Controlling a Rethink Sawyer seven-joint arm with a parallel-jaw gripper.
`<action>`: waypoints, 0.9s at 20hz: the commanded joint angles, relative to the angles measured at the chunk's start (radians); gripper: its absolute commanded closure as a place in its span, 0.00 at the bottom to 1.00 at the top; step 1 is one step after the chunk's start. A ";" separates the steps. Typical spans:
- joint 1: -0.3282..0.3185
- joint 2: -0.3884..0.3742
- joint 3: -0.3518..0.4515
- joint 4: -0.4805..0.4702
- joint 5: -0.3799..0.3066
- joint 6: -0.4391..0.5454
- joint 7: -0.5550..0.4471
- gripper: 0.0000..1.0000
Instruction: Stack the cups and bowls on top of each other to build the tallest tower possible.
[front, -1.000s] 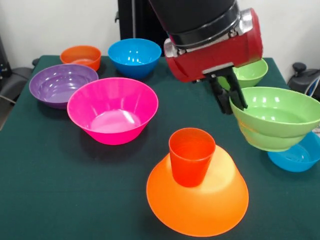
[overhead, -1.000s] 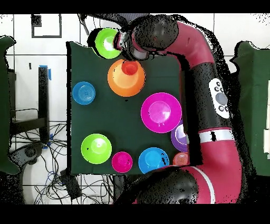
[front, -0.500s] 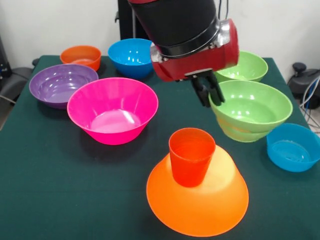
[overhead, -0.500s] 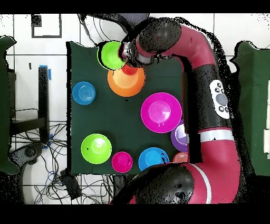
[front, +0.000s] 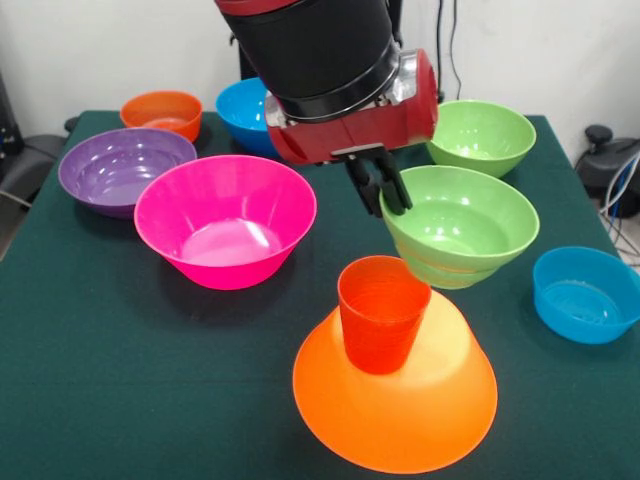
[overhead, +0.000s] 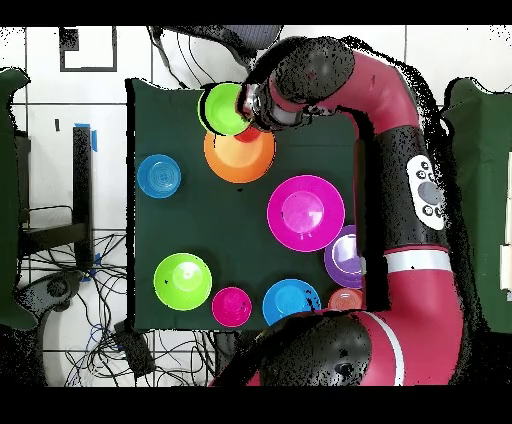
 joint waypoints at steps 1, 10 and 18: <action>0.004 -0.005 -0.048 -0.036 -0.054 0.075 -0.030 1.00; 0.002 0.018 -0.066 -0.006 -0.076 0.038 -0.044 1.00; -0.001 0.025 -0.077 0.013 -0.087 0.042 -0.062 1.00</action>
